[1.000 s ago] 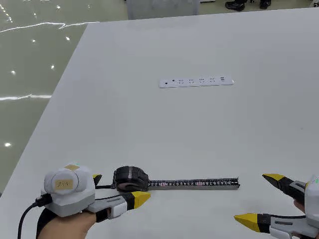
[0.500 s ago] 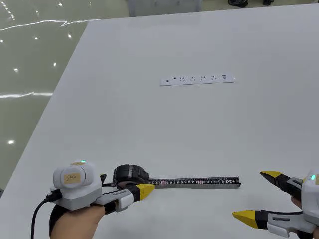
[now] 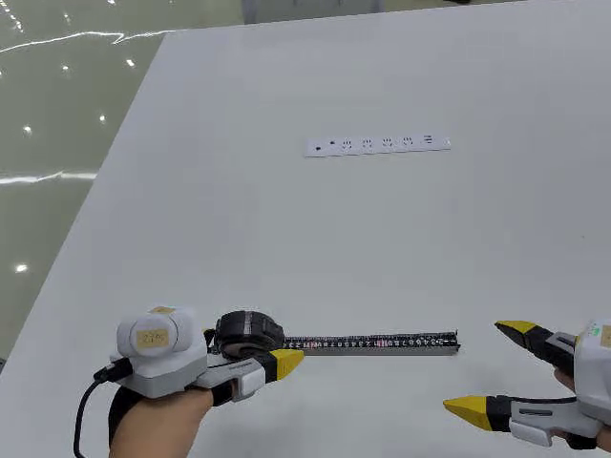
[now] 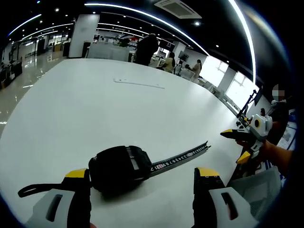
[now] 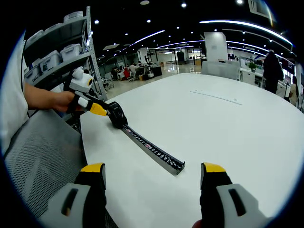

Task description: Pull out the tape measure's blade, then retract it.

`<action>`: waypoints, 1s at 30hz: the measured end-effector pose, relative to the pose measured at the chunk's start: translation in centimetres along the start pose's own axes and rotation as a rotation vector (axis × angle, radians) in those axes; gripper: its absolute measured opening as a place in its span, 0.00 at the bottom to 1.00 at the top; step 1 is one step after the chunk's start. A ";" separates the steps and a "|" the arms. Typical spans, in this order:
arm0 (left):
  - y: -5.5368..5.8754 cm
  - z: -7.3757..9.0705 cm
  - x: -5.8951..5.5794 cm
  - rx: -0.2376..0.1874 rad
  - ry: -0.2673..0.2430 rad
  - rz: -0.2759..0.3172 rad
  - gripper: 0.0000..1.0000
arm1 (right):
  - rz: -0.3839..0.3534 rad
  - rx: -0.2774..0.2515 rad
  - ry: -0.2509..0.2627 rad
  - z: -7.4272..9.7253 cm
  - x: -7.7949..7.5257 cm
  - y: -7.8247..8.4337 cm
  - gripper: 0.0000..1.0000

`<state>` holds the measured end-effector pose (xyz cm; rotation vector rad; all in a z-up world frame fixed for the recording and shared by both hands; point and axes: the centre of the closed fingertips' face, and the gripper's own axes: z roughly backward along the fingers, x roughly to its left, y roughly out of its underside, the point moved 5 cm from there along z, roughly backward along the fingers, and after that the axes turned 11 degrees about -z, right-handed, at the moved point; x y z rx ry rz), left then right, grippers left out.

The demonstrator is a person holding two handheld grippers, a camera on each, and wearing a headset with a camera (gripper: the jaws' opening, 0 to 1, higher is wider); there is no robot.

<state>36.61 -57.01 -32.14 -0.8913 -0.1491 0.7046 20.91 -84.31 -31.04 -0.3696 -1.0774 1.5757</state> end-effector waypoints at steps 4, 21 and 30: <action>0.1 0.0 0.1 0.006 -0.007 -0.010 0.85 | 0.003 0.005 -0.002 -0.2 0.0 0.2 0.83; 0.1 -0.9 -0.4 -0.043 -0.154 0.024 0.84 | 0.004 0.021 -0.019 -1.1 -0.5 0.5 0.78; 0.2 -1.1 0.2 -0.072 -0.242 0.047 0.78 | 0.006 0.015 -0.022 -1.6 -0.8 0.3 0.77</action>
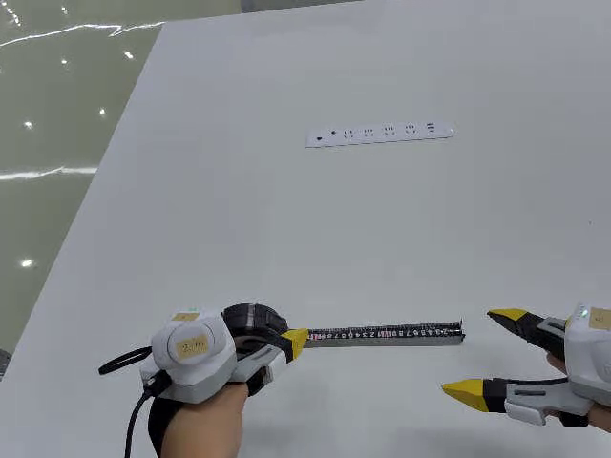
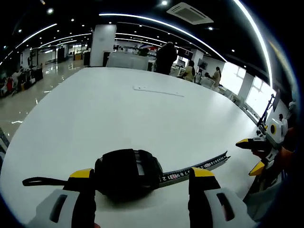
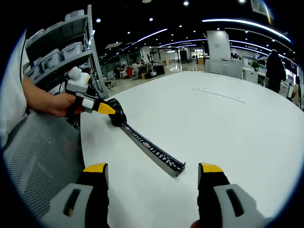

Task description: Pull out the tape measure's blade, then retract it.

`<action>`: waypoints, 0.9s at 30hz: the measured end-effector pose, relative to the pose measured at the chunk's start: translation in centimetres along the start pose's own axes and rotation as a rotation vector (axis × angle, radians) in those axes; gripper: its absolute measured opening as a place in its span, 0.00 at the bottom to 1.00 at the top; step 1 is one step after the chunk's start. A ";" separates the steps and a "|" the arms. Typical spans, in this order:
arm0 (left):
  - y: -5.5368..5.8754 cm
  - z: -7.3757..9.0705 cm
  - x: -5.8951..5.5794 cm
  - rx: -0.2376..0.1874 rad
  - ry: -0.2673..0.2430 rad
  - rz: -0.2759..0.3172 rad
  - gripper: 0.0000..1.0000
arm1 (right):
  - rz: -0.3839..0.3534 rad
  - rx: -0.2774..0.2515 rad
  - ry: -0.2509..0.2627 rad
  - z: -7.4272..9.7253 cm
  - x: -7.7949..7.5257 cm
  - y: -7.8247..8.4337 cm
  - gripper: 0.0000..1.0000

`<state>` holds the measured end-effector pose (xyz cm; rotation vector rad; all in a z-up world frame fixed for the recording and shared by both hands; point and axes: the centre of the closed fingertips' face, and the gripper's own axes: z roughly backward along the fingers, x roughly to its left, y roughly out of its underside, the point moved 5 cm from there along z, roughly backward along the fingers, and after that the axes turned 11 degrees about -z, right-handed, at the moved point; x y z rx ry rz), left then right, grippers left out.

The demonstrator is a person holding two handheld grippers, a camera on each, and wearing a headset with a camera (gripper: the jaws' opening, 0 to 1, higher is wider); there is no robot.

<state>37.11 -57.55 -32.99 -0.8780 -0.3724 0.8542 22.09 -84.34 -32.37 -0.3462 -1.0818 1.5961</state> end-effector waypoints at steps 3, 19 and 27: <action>0.0 -0.1 -0.1 -0.005 -0.015 0.007 0.78 | 0.018 0.013 -0.008 -0.3 -0.1 0.2 0.75; 0.3 -0.6 0.4 0.021 -0.103 -0.008 0.69 | 0.063 0.047 -0.034 -1.6 -1.0 0.3 0.71; 0.2 -0.6 0.7 0.050 -0.120 0.002 0.64 | 0.074 0.061 -0.048 -2.1 -1.4 0.1 0.70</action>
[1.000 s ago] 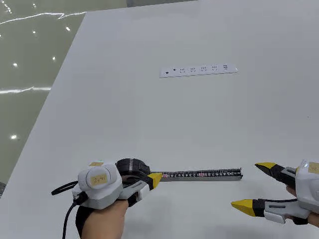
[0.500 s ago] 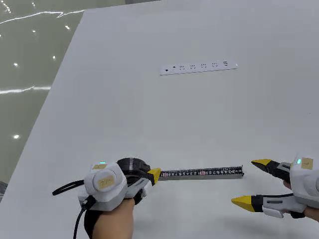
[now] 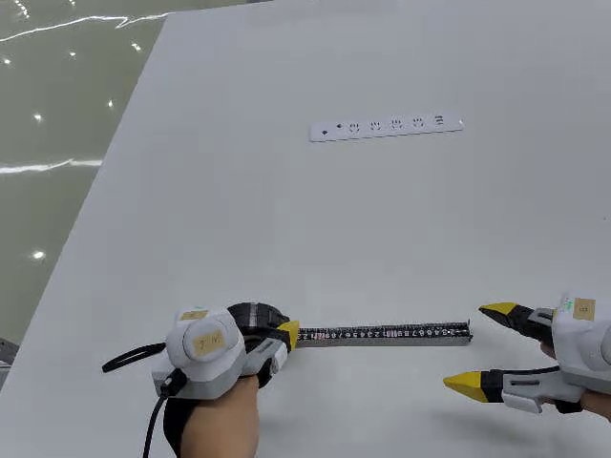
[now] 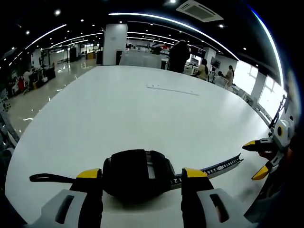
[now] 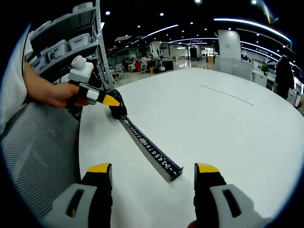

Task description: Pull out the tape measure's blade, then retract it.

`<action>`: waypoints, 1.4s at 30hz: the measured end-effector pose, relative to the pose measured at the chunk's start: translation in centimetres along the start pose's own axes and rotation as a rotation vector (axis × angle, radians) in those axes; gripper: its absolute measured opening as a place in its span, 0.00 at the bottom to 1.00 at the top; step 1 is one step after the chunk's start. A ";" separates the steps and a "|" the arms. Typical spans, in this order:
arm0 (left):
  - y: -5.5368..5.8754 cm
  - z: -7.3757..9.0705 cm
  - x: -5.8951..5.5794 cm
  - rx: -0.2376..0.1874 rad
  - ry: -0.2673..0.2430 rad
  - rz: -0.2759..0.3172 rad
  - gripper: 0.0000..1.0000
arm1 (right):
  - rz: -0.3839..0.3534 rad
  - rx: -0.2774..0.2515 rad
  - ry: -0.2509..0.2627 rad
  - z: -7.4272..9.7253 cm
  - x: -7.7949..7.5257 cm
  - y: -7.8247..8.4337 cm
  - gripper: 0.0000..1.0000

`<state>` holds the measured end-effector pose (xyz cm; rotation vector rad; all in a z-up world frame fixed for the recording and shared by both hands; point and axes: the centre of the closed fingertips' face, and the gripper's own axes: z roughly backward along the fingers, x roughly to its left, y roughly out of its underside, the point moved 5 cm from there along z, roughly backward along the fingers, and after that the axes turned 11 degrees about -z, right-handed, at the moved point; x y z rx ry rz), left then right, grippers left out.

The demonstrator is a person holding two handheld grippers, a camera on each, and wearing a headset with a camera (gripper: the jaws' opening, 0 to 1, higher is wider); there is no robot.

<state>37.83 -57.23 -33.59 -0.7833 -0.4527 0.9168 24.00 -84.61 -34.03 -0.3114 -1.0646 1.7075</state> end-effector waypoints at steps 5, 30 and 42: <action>0.1 -0.1 0.4 0.010 -0.011 0.004 0.60 | 0.007 0.007 -0.011 -0.4 -0.3 0.0 0.70; 0.2 -0.4 0.3 0.082 -0.003 -0.030 0.59 | 0.097 0.071 -0.065 -1.8 -1.9 0.7 0.50; 0.2 -0.4 0.3 0.077 -0.001 -0.036 0.59 | 0.148 0.105 -0.080 -2.2 -3.1 1.4 0.29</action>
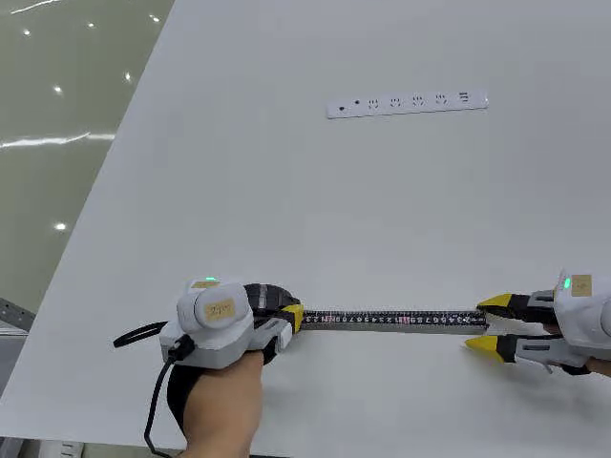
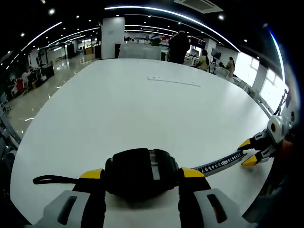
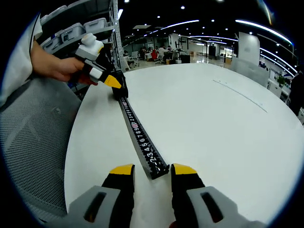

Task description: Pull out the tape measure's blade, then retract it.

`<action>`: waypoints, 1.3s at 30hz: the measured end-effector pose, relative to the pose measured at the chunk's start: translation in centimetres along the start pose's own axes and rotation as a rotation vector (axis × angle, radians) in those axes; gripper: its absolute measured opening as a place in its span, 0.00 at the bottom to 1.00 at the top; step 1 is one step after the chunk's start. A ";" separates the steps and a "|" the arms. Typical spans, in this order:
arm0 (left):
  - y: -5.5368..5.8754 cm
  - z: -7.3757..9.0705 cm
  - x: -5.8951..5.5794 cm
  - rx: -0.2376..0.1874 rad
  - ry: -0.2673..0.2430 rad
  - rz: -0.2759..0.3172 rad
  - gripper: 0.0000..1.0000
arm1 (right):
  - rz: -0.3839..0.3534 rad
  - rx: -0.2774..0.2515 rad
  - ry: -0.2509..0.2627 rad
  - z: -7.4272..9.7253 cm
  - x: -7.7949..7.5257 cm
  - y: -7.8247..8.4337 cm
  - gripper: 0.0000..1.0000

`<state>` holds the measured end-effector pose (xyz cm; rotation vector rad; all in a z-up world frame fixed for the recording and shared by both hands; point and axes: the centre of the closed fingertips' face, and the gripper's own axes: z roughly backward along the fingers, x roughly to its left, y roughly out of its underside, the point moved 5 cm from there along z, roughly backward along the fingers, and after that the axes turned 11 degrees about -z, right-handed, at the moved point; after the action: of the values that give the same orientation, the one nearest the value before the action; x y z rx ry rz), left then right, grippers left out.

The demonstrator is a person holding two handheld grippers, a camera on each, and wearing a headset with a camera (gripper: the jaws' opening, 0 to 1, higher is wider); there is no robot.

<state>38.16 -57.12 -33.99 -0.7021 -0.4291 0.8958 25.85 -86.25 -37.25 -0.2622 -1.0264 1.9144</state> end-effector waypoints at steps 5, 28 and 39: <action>0.0 0.0 0.0 0.002 0.000 0.001 0.59 | 0.009 -0.017 -0.004 0.4 -0.3 -0.3 0.25; -0.1 -0.1 0.0 0.027 0.002 -0.010 0.58 | 0.100 -0.038 -0.034 0.0 -0.5 -0.6 0.14; -0.1 -0.1 0.1 0.058 0.003 -0.011 0.57 | 0.132 -0.045 -0.056 -0.7 -0.1 -0.9 0.14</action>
<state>38.36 -57.16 -33.99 -0.6470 -0.4025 0.8935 26.81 -85.75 -37.01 -0.3099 -1.1142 2.0289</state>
